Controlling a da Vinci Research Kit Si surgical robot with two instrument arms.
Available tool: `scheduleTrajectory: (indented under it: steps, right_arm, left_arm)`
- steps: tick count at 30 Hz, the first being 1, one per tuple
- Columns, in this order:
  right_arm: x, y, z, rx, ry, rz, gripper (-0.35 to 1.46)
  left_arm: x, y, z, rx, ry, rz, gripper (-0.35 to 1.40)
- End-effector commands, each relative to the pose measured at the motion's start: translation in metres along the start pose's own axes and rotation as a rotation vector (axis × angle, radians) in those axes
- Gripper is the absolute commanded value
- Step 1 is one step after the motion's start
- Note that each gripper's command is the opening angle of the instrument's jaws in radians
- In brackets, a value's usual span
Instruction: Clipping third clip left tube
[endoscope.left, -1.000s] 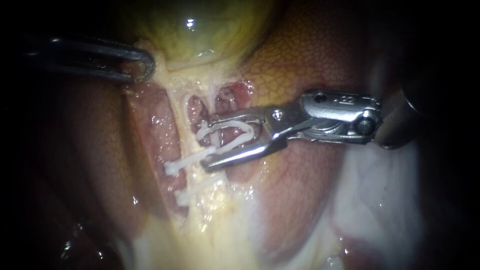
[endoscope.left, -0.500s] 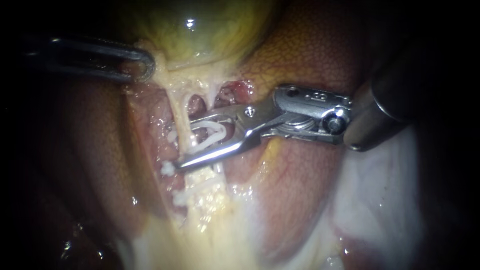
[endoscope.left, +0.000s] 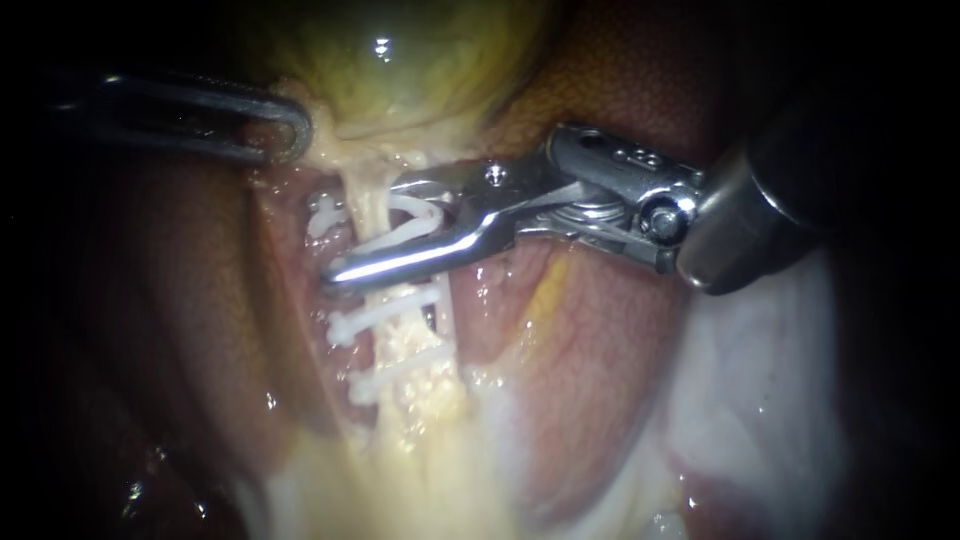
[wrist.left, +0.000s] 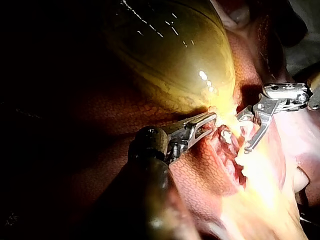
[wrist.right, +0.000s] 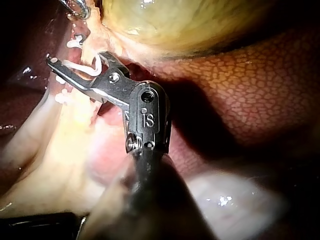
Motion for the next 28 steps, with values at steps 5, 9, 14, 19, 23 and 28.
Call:
scheduleTrajectory:
  steps: [5, 9, 14, 19, 23, 28]
  right_arm:
    - [0.0004, -0.0003, 0.0001, 0.001, 0.001, 0.044, -0.04]
    - [0.0006, -0.0004, 0.0002, 0.001, 0.002, 0.052, -0.18]
    - [0.0007, -0.0002, 0.0001, 0.006, 0.002, 0.087, -0.35]
    - [0.0006, -0.0001, 0.0001, 0.011, 0.0, 0.087, -0.35]
    - [0.0005, 0.0, 0.0002, 0.015, -0.002, 0.092, -0.35]
    - [0.0004, 0.0002, 0.0, 0.015, -0.002, 0.092, -0.35]
  left_arm:
    - [0.0, 0.0, 0.0, 0.0, 0.0, 0.0, -0.35]
    - [0.0, 0.0, 0.0, 0.0, 0.0, 0.0, -0.35]
    - [0.0, 0.0, 0.0, 0.0, 0.0, 0.0, -0.35]
    - [0.0, 0.0, 0.0, 0.0, 0.0, 0.0, -0.35]
    - [0.0, 0.0, 0.0, 0.0, 0.0, 0.0, -0.35]
    - [0.0, 0.0, 0.0, 0.0, 0.0, 0.0, -0.35]
